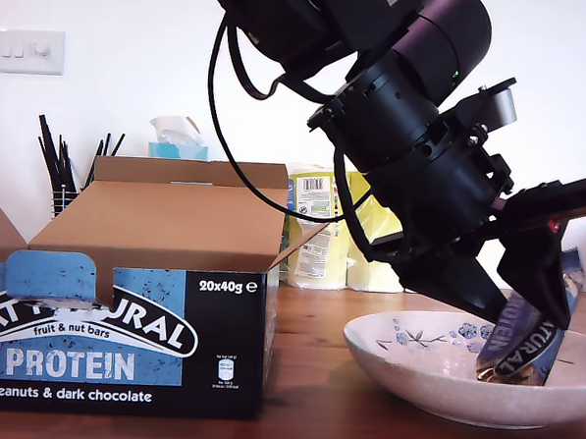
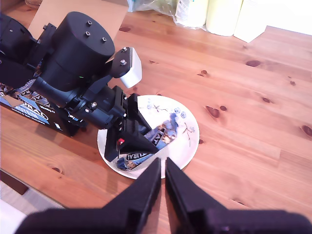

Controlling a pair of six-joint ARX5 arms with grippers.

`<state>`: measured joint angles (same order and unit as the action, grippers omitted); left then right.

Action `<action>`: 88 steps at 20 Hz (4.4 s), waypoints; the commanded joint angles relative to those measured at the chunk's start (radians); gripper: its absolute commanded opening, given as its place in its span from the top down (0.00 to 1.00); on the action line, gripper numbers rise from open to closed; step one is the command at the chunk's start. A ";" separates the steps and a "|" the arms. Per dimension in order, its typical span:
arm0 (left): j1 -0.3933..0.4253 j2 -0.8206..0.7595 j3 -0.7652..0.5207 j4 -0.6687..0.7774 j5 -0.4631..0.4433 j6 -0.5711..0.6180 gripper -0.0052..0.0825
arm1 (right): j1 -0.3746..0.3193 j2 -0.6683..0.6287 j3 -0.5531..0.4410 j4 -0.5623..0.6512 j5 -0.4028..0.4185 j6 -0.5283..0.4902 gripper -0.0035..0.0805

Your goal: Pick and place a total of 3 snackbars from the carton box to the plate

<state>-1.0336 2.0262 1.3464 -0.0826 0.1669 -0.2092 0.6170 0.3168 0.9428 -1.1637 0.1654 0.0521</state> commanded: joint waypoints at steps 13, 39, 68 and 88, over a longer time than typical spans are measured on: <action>0.025 -0.146 0.289 -0.348 0.065 0.047 0.96 | 0.003 -0.008 0.004 0.055 0.001 -0.004 0.97; 0.352 -0.654 -0.241 -0.642 -0.260 -0.003 0.96 | 0.005 0.237 0.004 0.292 -0.166 -0.139 0.97; 0.401 -0.278 0.063 -1.176 -0.558 -0.315 0.34 | 0.005 0.307 0.004 0.295 -0.193 -0.196 0.97; 0.524 -0.138 0.063 -1.070 -0.504 -0.310 0.31 | 0.031 0.306 0.004 0.290 -0.219 -0.207 0.97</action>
<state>-0.5098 1.8481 1.4078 -1.1561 -0.3393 -0.5182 0.6434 0.6258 0.9432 -0.8764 -0.0471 -0.1551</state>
